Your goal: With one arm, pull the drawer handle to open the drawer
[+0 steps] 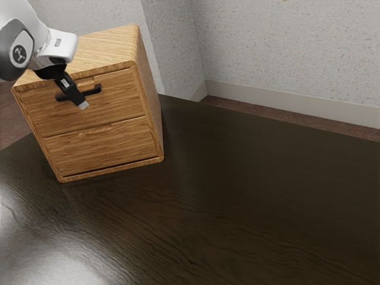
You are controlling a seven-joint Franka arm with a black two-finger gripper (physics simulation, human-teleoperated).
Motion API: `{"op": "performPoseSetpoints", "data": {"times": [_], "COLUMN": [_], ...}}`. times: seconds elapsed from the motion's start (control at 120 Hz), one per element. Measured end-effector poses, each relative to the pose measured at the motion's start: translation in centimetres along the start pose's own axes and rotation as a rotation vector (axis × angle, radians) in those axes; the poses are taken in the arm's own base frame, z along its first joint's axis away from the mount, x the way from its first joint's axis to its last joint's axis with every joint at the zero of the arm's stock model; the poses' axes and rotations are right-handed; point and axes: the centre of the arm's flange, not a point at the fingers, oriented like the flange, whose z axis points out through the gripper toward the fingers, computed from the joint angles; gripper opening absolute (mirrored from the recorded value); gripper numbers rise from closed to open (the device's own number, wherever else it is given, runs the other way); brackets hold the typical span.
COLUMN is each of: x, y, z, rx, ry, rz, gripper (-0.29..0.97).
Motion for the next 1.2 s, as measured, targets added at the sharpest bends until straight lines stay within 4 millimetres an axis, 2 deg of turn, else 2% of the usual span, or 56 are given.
{"op": "performPoseSetpoints", "data": {"times": [0.15, 0.292, 0.392, 0.708, 0.842, 1.0, 1.2], "x": [2.7, 3.5, 3.0, 0.2, 1.2, 2.8, 2.1], "y": [2.9, 4.1, 3.7, 0.5, 1.2, 2.4, 1.1], "z": [0.0, -0.2, -0.1, 0.5, 1.7, 0.9, 0.1], "rx": [-0.024, -0.046, -0.049, -0.032, -0.038, -0.036, -0.016], "ry": [0.022, 0.021, 0.013, -0.021, -0.031, -0.005, 0.003], "rz": [0.071, 0.091, 0.081, 0.015, 0.029, 0.076, 0.075], "gripper": [0.68, 0.68, 0.68, 0.68, 0.68, 0.68, 0.68]}}
